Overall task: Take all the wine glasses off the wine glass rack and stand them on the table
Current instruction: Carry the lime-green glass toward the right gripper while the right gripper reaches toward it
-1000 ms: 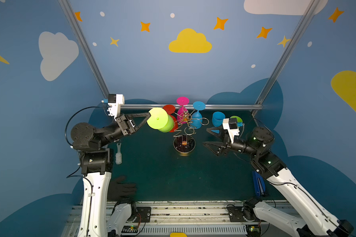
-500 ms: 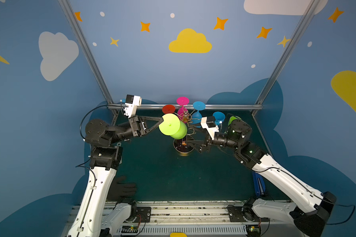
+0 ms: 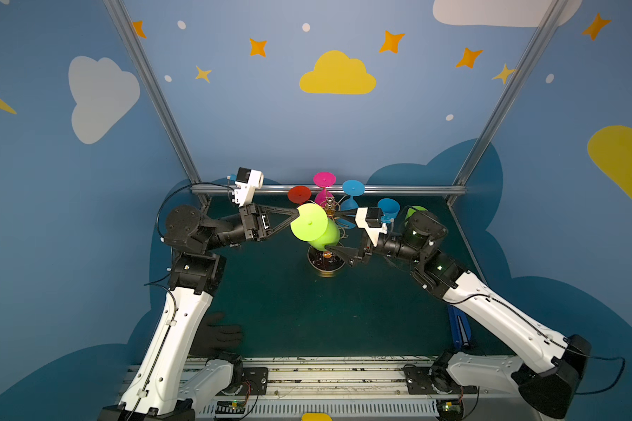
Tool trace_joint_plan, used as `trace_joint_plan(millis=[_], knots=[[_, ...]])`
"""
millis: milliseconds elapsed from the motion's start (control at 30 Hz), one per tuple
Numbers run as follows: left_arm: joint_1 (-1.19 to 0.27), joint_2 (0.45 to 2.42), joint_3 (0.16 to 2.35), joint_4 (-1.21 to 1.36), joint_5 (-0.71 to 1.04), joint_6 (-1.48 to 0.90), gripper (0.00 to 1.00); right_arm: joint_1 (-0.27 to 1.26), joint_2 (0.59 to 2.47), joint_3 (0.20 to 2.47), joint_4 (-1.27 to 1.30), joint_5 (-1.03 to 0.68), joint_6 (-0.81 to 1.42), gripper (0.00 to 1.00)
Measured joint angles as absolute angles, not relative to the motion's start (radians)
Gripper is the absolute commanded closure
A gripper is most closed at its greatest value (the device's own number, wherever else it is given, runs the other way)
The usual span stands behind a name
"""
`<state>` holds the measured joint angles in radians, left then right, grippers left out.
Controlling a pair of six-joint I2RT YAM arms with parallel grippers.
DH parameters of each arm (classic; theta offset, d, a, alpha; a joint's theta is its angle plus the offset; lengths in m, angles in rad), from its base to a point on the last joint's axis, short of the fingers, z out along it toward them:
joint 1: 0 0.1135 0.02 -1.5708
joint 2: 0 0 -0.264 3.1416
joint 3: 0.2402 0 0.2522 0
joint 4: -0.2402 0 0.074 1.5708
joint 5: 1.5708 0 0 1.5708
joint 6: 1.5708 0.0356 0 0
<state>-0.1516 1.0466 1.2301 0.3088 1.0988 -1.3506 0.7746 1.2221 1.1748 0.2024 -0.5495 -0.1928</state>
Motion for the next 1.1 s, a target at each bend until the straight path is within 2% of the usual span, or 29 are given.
trace_joint_plan(millis=[533, 867, 967, 1100], knots=[[-0.202, 1.086, 1.230, 0.368, 1.076, -1.382, 0.97, 0.785, 1.316, 1.193, 0.229, -0.548, -0.197, 0.11], [-0.217, 1.114, 1.230, 0.421, 1.067, -1.427, 0.97, 0.802, 1.333, 1.199, 0.235, -0.485, -0.187, 0.11], [-0.218, 1.114, 1.230, 0.430, 1.060, -1.433, 0.97, 0.815, 1.341, 1.212, 0.232, -0.454, -0.191, 0.14], [-0.219, 1.115, 1.230, 0.436, 1.053, -1.440, 0.97, 0.828, 1.341, 1.212, 0.231, -0.426, -0.200, 0.23]])
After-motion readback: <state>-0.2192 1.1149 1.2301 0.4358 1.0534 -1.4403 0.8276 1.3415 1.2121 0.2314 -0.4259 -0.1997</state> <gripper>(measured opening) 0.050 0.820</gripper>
